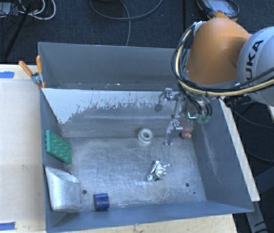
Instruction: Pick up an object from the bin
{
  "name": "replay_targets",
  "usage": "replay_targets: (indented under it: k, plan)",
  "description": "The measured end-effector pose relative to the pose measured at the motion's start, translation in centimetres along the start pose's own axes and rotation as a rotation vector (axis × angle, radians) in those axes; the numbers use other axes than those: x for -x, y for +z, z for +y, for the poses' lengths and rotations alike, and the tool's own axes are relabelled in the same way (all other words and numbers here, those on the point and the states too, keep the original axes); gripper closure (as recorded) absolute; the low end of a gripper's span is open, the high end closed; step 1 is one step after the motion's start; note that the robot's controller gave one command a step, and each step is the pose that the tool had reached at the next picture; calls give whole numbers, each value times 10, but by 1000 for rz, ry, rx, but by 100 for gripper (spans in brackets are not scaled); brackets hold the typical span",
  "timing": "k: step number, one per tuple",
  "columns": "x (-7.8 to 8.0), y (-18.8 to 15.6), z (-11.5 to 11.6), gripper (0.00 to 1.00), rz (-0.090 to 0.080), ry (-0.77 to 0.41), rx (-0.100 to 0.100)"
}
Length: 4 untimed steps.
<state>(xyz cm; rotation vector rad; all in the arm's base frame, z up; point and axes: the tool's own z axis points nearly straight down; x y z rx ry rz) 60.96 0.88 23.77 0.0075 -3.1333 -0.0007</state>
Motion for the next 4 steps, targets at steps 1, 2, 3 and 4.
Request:
replay_targets:
  k: [1, 2, 3, 4]
  plan:
    - [-47, 116, -37, 0, 0, -200, 0]
    - [-43, 168, -45, 0, -12, -241, 0]
    - [-42, 164, -45, 100, -12, -241, -2]
    - [-56, -22, -49, 100, -17, -308, -4]
